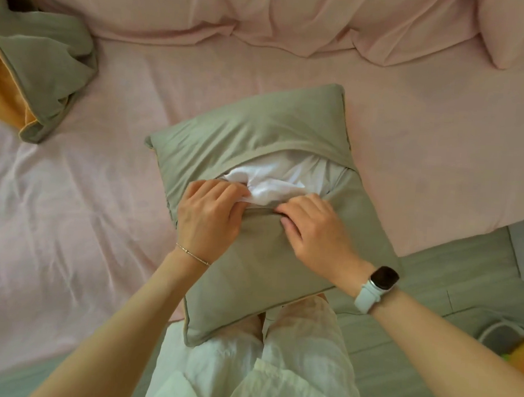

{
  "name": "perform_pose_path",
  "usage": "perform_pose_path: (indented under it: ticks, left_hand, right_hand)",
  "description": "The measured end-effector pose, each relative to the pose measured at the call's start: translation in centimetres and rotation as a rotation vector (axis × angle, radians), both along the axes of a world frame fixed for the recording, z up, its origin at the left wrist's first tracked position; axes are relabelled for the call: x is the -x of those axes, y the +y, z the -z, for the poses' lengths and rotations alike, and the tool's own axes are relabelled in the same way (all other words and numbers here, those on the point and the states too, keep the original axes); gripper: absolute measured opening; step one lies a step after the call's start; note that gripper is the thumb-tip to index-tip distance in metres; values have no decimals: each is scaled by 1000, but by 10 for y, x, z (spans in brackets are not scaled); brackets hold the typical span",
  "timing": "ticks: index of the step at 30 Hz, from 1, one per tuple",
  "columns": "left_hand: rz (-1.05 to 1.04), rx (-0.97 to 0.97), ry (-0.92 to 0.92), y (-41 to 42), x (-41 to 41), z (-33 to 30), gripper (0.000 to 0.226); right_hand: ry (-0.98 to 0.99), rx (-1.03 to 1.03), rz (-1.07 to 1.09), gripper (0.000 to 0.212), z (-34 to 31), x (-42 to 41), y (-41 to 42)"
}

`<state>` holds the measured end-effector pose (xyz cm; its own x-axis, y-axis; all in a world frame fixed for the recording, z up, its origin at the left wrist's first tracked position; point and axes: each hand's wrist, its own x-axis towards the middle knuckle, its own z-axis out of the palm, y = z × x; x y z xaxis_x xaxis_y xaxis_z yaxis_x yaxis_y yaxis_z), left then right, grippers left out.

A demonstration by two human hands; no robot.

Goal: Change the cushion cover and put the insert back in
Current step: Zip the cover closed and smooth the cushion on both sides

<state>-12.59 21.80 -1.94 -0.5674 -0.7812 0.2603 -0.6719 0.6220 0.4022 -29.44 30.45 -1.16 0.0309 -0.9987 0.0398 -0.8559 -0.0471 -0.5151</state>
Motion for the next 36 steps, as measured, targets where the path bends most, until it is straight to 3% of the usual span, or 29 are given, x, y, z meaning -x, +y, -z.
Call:
perform_pose_path:
  ticks: [4,7,9,12,15,19,23,25,28,31,34,36]
  left_hand:
    - [20,-40,-104,-8,2,2,24]
    - [-73,-176,-173,-19,11,-2,31]
    - [-114,-271,-202,-24,17,-5,37]
    - [-136,-386,-176,-28,17,-5,44]
    - [-93,-361,-144,-27,14,-5,35]
    - [-34,-278,-51,-19,6,-3,26]
    - [-4,-239,-49,-16,7,3,7]
    - [65,-291,-96,-16,7,7,12]
    - [155,-404,-154,-15,1,13,37]
    - [114,-524,-146,-17,1,18,48]
    - [97,-540,-192,-17,14,20,34]
    - [90,-484,-222,-15,17,19,21]
  right_hand:
    - [-74,-285,103,23,-9,0,-13]
    - [72,-441,-32,29,-12,2,-19]
    - [154,-405,-88,31,-14,-2,-18]
    - [104,-208,-1,29,-9,-7,-12]
    - [107,-106,-12,31,8,-9,-2]
    - [253,-129,-75,59,20,-8,-1]
    - [367,-182,-122,39,40,-11,-7]
    - [365,-240,-121,21,48,-17,-7]
    - [233,-290,-104,7,43,-17,-4]
    - [-47,-418,-52,33,21,-6,0]
    - [-286,-466,43,35,5,-3,17]
    - [-480,-365,174,36,-2,-3,29]
